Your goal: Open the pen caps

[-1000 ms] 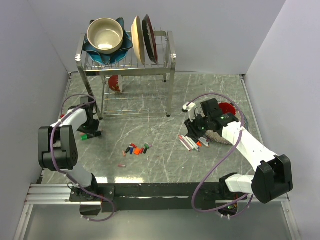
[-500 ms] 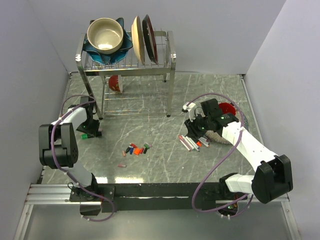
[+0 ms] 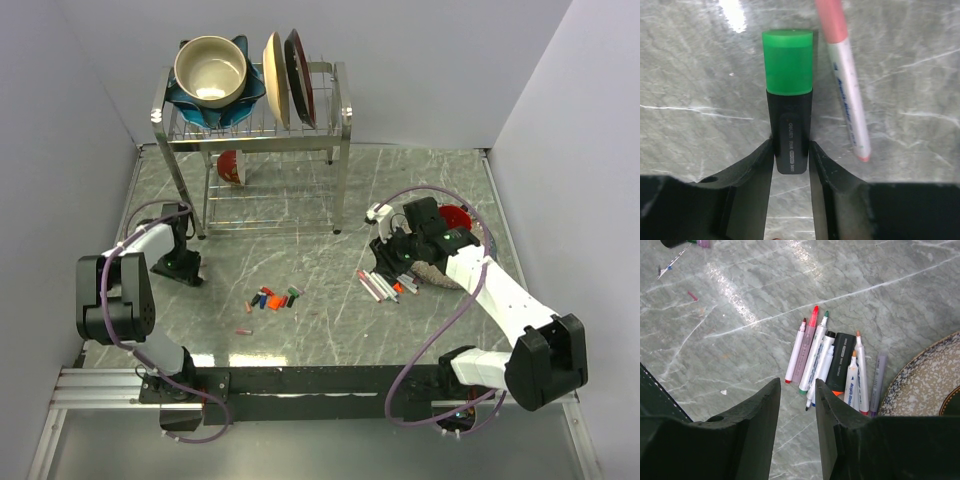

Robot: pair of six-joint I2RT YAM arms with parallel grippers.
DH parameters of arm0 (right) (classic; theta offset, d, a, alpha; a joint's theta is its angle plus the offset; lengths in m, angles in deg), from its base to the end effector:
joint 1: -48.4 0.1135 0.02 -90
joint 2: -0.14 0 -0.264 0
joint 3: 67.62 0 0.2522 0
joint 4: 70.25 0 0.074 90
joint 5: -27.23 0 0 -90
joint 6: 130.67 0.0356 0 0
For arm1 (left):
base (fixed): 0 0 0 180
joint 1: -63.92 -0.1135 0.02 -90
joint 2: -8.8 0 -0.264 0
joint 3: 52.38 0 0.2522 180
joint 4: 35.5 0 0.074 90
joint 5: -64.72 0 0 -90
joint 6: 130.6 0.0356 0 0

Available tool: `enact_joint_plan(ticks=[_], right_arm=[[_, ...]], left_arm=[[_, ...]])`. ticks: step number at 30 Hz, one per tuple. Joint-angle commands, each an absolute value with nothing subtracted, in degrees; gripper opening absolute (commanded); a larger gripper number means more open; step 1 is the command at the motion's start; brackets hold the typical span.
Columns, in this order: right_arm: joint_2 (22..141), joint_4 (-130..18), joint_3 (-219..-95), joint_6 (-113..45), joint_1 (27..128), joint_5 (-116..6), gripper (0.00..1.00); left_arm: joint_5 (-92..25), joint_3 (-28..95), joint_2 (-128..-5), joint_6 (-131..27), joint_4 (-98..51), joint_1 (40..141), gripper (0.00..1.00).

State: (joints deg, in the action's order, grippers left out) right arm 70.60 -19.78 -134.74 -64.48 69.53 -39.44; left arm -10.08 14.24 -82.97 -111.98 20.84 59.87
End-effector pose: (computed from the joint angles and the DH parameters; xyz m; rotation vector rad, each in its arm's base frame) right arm 0.2248 0.1020 0.2615 -1.0938 2.2103 0.4890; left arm 0.2711 0.0286 0.1630 -1.7751 2.2490 0.2000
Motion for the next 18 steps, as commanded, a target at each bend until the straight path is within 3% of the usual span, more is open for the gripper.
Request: enact_joint_plan(ticks=[1, 6, 10, 18], right_arm=[[68.35, -21.07, -136.57, -65.28, 69.85, -39.66, 0.42], [67.91, -21.16, -136.57, -65.45, 69.85, -39.13, 0.42], [67.56, -21.07, -136.57, -65.54, 69.76, -38.61, 0.42], [66.85, -21.33, -136.22, -65.98, 69.50, -38.69, 0.42]], left_arm=[[-10.08, 11.84, -80.59, -112.15, 21.94, 59.88, 0.41], [-9.90, 9.99, -79.62, -111.97, 21.76, 59.88, 0.49], [-9.90, 8.76, -78.74, -111.97, 21.59, 59.70, 0.49], [-11.22, 6.74, -73.57, -111.53, 21.67, 59.79, 0.29]])
